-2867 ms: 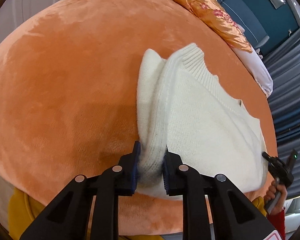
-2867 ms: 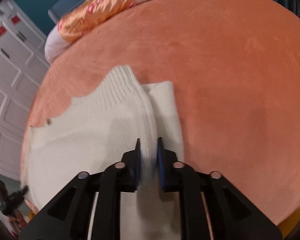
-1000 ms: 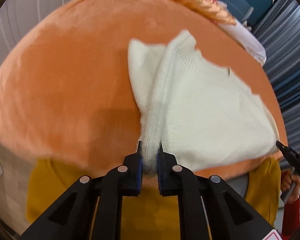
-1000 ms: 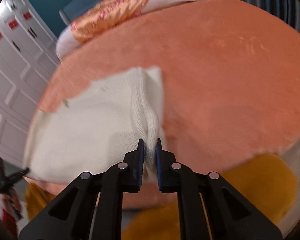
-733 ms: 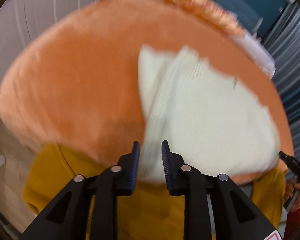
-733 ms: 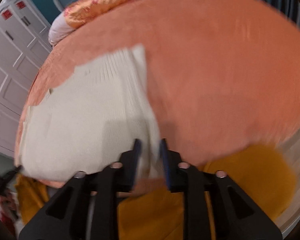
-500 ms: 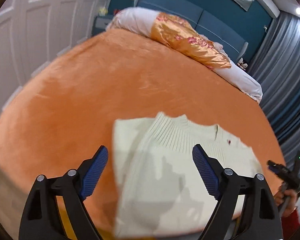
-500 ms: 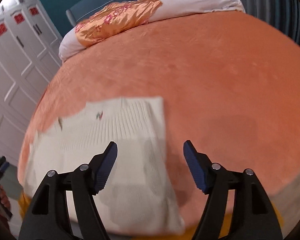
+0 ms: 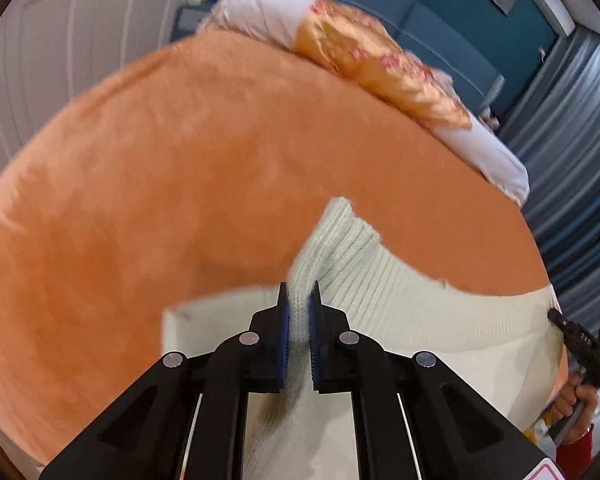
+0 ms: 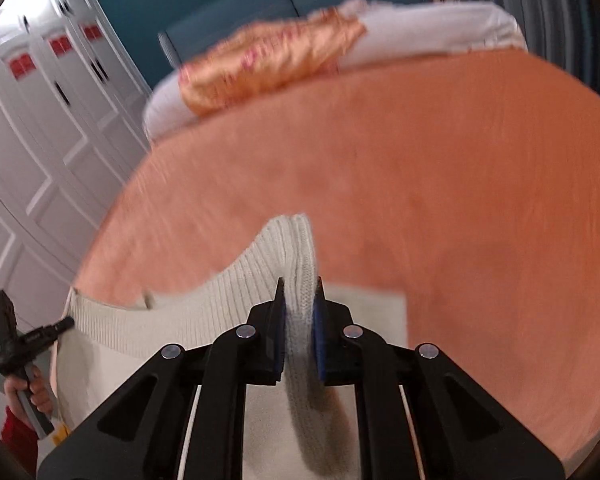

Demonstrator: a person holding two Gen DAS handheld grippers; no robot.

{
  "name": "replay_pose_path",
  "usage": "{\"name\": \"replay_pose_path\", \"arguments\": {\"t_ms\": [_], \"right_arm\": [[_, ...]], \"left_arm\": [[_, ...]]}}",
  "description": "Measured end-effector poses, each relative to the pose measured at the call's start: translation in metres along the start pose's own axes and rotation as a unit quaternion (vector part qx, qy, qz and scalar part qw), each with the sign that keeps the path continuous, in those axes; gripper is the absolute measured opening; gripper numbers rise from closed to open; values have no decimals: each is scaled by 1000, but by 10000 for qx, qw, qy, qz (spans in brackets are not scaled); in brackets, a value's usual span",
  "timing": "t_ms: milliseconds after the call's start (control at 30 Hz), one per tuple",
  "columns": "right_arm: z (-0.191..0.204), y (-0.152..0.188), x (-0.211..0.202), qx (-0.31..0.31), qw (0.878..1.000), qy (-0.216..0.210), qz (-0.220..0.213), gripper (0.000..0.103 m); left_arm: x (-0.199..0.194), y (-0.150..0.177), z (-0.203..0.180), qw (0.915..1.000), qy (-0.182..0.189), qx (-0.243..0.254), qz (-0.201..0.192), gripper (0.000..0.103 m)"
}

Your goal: Fold small clothes

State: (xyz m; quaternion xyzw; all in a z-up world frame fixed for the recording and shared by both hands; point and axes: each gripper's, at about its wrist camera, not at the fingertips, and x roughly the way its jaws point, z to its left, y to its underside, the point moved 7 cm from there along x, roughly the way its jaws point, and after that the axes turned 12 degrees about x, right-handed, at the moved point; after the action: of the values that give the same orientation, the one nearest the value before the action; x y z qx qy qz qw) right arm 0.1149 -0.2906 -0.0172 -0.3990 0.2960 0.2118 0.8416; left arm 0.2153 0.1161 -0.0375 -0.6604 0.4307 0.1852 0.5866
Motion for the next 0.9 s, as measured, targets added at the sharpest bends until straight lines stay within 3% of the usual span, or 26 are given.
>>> {"name": "replay_pose_path", "arguments": {"t_ms": [100,200,233,300,433,467,500,533,633,767,900], "right_arm": [[-9,-5,29,66,9996,237,97,11],[-46,26,90,283,9918,803,950,12],[-54,36,102,263,9886,962,1124,12],[-51,35,91,291,9915,952,838,16],[-23,25,32,245,9967,770,109,17],[-2,33,15,40,9985,545,45,17],[13,44,8,-108,9993,349,98,17],[29,58,3,-256,9993,154,217,17],[78,125,3,-883,9916,-321,895,17],[95,193,12,-1541,9773,-208,1440,13],[40,183,7,-1120,9841,227,1359,6]], "left_arm": [[31,5,10,9986,-387,124,348,6],[78,38,23,9919,-743,137,1020,10],[79,40,22,9921,-856,176,903,12],[65,39,20,9928,-997,169,641,20],[9,29,4,9875,-1524,376,158,24],[-1,27,-3,9874,-1525,427,13,32],[-18,28,-25,9906,-1255,513,-205,39],[-24,30,-43,9930,-1003,562,-264,40],[-17,61,-107,9947,-257,992,110,41],[16,124,-142,9806,-446,1679,909,41],[8,144,-113,9831,-564,1487,911,42]]}}
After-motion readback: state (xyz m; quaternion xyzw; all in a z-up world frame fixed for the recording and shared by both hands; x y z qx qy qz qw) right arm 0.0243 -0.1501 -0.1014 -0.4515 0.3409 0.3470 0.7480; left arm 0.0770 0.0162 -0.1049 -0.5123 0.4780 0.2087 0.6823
